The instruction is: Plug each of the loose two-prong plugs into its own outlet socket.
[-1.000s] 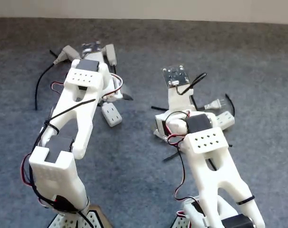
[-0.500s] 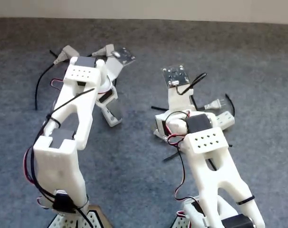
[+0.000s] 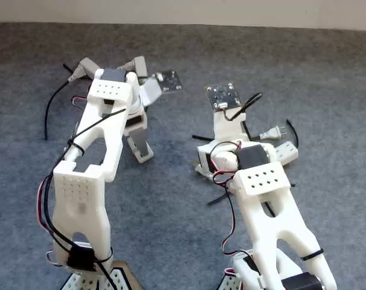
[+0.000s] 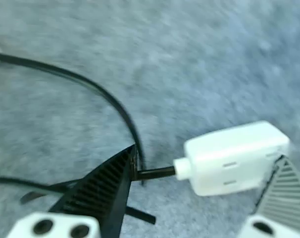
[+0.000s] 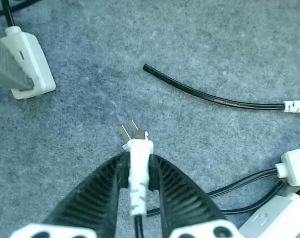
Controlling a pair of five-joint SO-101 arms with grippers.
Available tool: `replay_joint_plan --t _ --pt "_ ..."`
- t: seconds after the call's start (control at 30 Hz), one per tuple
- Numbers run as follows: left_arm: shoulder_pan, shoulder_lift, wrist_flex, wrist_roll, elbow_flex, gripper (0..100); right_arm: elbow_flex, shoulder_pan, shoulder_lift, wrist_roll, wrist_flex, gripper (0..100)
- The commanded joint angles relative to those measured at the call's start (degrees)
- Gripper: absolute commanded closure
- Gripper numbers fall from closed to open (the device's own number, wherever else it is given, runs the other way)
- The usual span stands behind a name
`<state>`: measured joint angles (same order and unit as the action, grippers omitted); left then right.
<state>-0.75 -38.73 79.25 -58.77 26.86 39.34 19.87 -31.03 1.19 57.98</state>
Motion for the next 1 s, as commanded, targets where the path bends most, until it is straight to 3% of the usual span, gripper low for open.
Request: replay_joint_plan --t 0.0,0.23,0.37,0.63,0.97 --pt "0.48 0.04 3.78 -7.38 0.57 62 -0.40 -0.92 -0.13 -0.44 -0.75 99.2" --pt "0.40 -0.48 15.30 -9.41 13.93 62 -0.40 -0.92 -0.13 -0.44 -0.92 99.2" --pt "0.48 -3.21 14.95 -13.45 14.81 62 -0.40 -0.92 -0.13 -0.44 -0.92 99.2" --pt "-0.57 -9.27 14.95 -13.71 16.40 78 -0.31 -1.01 -0.13 -0.44 -0.92 99.2" --pt "-1.54 -11.91 15.47 -13.19 17.98 78 -0.66 -3.03 -0.13 -0.44 -0.92 99.2"
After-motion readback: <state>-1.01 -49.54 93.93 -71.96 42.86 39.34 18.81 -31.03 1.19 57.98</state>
